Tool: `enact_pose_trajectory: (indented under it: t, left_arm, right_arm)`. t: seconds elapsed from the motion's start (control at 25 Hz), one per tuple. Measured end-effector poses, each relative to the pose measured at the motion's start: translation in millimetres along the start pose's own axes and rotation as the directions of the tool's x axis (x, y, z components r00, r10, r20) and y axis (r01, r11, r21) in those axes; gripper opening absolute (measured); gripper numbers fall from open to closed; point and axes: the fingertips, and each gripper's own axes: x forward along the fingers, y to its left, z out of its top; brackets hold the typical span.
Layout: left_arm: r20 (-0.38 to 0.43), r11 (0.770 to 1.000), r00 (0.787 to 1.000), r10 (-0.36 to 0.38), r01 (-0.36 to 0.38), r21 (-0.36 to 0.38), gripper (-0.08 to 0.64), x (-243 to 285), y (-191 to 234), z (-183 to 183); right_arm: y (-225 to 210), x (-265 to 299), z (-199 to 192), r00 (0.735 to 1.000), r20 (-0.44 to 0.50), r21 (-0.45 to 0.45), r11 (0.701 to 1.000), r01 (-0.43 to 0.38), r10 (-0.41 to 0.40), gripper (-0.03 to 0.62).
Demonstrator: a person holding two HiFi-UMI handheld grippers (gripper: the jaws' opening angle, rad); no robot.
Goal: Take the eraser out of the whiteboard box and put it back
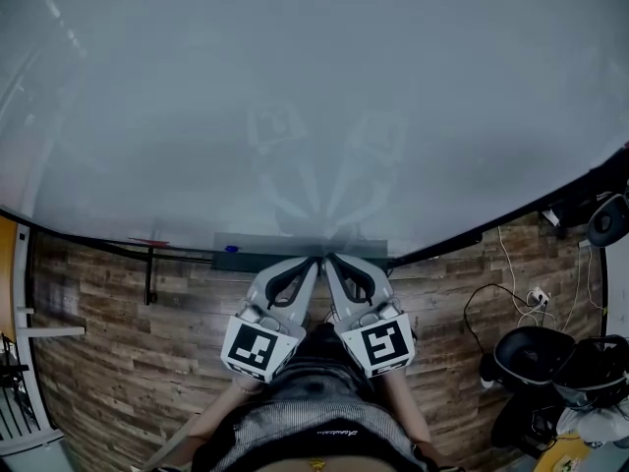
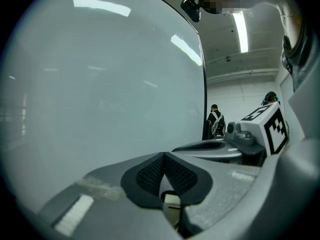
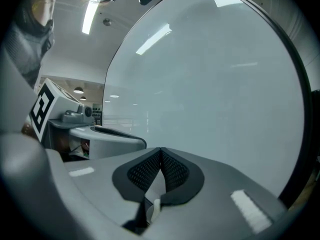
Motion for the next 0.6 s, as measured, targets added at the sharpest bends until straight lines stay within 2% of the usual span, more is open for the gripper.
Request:
enact_pose_trajectory:
  t: [0.6]
  left_arm:
    - [-0.047, 1.0, 0.999, -0.019, 0.018, -0.014, 0.002, 1.3, -1.9, -10.6]
  right_arm:
    - [-7.2, 5.2, -49.2, 0.993, -0.112, -0.008, 1.0, 0.022, -0.023, 0.002]
